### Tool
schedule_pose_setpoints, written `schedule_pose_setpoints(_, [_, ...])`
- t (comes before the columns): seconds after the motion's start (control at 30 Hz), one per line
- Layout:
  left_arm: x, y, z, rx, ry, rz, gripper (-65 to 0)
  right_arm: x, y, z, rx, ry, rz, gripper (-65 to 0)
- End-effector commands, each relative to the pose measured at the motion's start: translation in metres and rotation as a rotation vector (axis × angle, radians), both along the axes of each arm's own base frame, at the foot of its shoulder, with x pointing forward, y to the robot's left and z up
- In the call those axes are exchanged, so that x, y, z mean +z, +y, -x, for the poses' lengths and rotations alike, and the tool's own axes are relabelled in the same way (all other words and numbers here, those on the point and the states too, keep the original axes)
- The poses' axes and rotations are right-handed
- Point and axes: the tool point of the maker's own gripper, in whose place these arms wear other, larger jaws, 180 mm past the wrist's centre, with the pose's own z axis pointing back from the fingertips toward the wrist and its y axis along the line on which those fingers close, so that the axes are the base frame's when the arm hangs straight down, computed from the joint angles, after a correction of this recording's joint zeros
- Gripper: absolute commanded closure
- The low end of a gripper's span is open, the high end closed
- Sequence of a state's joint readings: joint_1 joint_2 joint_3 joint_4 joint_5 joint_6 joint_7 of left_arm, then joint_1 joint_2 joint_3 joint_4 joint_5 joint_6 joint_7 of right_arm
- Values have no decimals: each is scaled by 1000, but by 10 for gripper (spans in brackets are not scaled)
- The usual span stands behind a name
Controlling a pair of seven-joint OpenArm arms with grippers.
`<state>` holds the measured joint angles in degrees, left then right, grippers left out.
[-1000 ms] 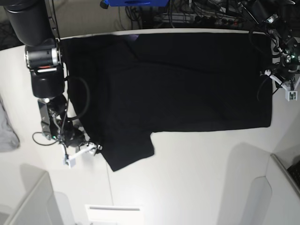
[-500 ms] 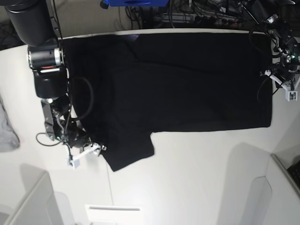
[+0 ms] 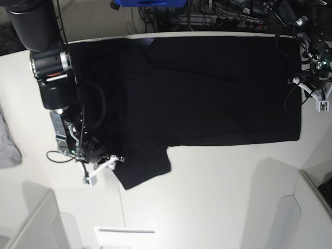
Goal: Fold the T-shirt properly
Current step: 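Move right gripper to the opposite shirt edge near the sleeve, grasp, then move left gripper to the opposite hem corner and grasp it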
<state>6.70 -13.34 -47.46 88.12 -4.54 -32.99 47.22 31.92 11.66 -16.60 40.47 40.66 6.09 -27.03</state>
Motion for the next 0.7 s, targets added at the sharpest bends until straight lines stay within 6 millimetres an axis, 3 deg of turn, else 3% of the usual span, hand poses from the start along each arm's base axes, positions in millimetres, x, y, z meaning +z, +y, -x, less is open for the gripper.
schedule_pose_setpoints(0.0, [15, 8, -8, -3, -38, -31, 0, 10, -2, -8, 3, -11, -2, -335])
schedule_pose_setpoints(0.13, [15, 8, -8, -3, -40, -31, 0, 11, -4, -8, -1, -13, -3, -315])
schedule_pose_setpoints(0.33, [14, 8, -17, 5, -56, -13, 0, 12, -5, -9, -4, -24, 1, -23])
schedule_pose_setpoints(0.47, [6, 19, -26, 26, -44, 20, -20, 12, -5, -10, -6, -30, 0, 0])
schedule_pose_setpoints(0.57, [11, 26, -37, 37, -61, 26, -270, 10, -5, -8, -6, -25, 0, 0])
schedule_pose_setpoints(0.67, [23, 30, -51, 32, -94, 16, -459, 8, -5, -6, -6, -21, 0, 0])
